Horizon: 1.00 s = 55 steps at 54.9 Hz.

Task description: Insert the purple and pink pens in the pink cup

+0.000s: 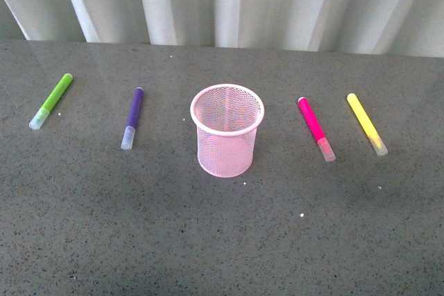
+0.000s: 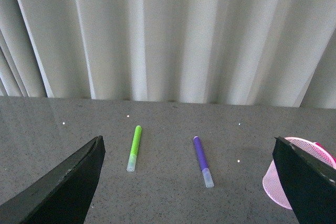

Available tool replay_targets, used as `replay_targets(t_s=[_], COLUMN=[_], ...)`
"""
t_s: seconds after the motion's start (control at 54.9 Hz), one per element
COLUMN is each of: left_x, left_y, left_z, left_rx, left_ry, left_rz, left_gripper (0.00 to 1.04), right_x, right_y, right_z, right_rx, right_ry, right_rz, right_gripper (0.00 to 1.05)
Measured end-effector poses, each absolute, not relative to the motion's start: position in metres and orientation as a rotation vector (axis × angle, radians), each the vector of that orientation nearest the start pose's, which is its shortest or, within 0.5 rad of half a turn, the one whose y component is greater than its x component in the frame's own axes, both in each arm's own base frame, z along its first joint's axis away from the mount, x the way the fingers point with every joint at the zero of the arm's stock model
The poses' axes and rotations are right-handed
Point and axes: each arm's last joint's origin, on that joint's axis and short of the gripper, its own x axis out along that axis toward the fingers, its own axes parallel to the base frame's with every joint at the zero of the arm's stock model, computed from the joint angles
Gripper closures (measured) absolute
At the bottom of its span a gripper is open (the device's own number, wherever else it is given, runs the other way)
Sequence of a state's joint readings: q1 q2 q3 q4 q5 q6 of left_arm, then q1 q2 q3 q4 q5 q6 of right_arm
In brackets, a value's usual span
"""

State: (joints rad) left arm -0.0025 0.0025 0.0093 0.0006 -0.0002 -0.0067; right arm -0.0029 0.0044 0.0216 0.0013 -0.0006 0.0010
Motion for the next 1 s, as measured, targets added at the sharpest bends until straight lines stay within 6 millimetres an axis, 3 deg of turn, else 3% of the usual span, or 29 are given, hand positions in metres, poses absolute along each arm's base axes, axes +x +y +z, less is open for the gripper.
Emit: replay_targets(t_s=[0.747,0.82,0.893,1.003], left_x=[0.097,0.099,0.112,0.136], left_y=[0.0,0.001,0.002,0.002], left_z=[0.166,0.166,0.183,0.213], left_rx=[-0.007,-0.085,-0.204,-0.222], left_ry=[-0.005,0.099,0.133,0.064], left_rz=[0.002,0.092,0.154,0.139], left_gripper=[0.07,0.07,0.07,0.07], right_x=[0.097,0.097,0.097,0.097], right_y=[0.0,0.0,0.0,0.0], right_z=[0.171,0.171,0.171,0.171], right_rx=[0.001,0.001,0.001,0.001], right_ry=[-0.019,-0.019,-0.019,-0.019], right_rz=[-0.002,-0.002,-0.002,-0.002], right_gripper=[0.07,0.07,0.07,0.07])
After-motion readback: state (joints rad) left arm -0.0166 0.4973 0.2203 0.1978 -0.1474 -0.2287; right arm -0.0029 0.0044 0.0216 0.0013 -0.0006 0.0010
